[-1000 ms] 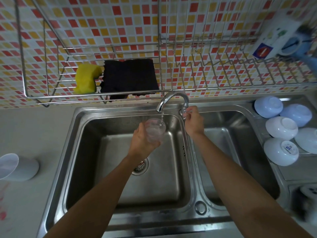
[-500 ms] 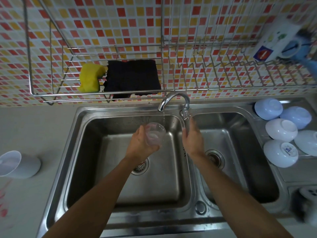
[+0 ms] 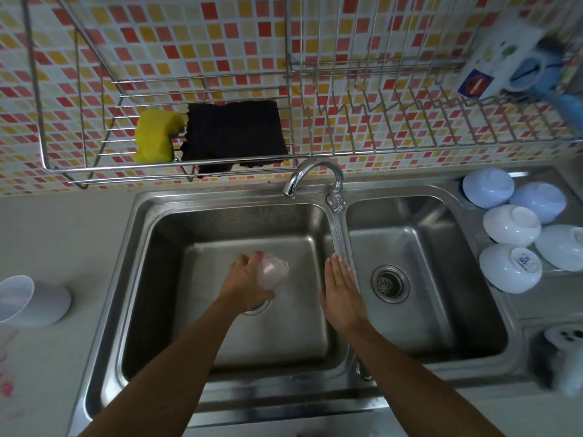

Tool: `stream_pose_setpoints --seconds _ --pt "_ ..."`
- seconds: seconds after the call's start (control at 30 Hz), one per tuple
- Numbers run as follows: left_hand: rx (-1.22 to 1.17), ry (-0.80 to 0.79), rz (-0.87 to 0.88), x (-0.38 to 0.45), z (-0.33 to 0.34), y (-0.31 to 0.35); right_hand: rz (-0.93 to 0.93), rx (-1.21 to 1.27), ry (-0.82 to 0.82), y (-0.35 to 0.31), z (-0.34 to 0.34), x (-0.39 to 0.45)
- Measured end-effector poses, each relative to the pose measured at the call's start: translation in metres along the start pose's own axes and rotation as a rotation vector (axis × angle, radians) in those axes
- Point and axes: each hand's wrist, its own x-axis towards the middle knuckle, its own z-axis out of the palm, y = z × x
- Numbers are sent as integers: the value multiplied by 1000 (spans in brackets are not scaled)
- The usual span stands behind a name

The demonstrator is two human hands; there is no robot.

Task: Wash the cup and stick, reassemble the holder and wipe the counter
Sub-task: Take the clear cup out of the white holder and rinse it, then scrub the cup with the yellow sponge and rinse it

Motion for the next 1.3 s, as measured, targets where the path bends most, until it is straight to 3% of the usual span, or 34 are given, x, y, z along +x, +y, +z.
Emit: stream_pose_setpoints --seconds 0.5,0.83,1.0,1.3 --pt "438 -47 -37 -8 6 -23 26 -127 -12 -1 10 -2" --pt "941 -56 46 -14 0 -21 14 -154 -75 -3 3 -2" --pt "951 -14 62 -22 -5 -22 18 -153 -79 -4 4 -1" --pt "762 158 8 -62 -26 -51 30 -124 -157 -16 -18 -8"
